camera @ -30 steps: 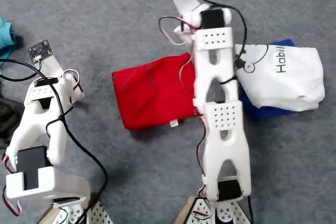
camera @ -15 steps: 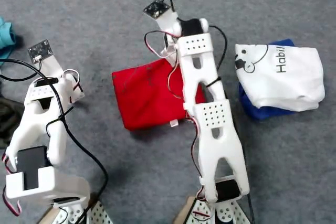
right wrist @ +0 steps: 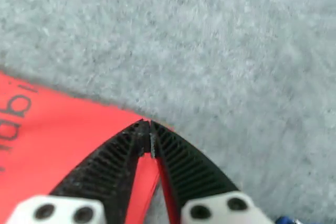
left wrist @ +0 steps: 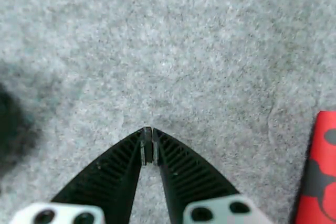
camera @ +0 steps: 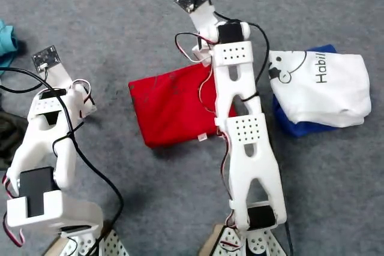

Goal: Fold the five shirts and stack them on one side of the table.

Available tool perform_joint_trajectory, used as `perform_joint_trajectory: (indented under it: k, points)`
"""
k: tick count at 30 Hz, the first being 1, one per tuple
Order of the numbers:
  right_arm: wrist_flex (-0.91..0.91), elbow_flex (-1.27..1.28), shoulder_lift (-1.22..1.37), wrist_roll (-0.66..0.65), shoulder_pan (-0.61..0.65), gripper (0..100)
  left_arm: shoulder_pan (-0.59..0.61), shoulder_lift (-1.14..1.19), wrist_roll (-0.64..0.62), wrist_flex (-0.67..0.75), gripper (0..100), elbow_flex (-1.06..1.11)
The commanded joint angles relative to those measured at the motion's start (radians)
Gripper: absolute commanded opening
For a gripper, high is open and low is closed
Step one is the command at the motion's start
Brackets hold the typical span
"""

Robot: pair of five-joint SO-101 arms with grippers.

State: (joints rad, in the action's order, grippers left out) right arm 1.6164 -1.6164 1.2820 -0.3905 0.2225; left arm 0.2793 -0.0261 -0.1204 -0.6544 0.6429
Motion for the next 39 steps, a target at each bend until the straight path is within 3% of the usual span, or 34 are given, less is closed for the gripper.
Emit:
perform_joint_trajectory:
  k: [1,5,9,14,18,23,29,39]
  points:
    - [0.077,-0.051,-0.079,0.008,-0.015,0.2,-0.006,-0.007,-0.002,0.011,2,-0.048]
    - [0.167,-0.05,-0.206,0.021,-0.044,0.2,-0.08,-0.016,-0.002,-0.009,2,-0.055]
    - [0.176,0.062,-0.378,0.057,-0.074,0.2,-0.195,-0.045,-0.009,-0.141,2,-0.155]
    - [0.172,0.504,-0.679,0.112,-0.076,0.2,-0.31,-0.067,-0.049,-0.176,2,-0.249]
    - [0.141,0.862,-0.875,0.147,-0.081,0.2,-0.338,-0.01,-0.06,-0.086,2,-0.247]
    - [-0.012,1.25,-1.007,0.147,-0.081,0.2,-0.339,0.113,-0.086,-0.003,2,-0.25]
    - [-0.242,1.613,-1.104,0.147,-0.081,0.2,-0.339,0.266,-0.086,-0.002,2,-0.35]
    - [-0.554,1.96,-1.112,0.104,-0.2,0.2,-0.336,0.415,-0.041,-0.219,2,-0.574]
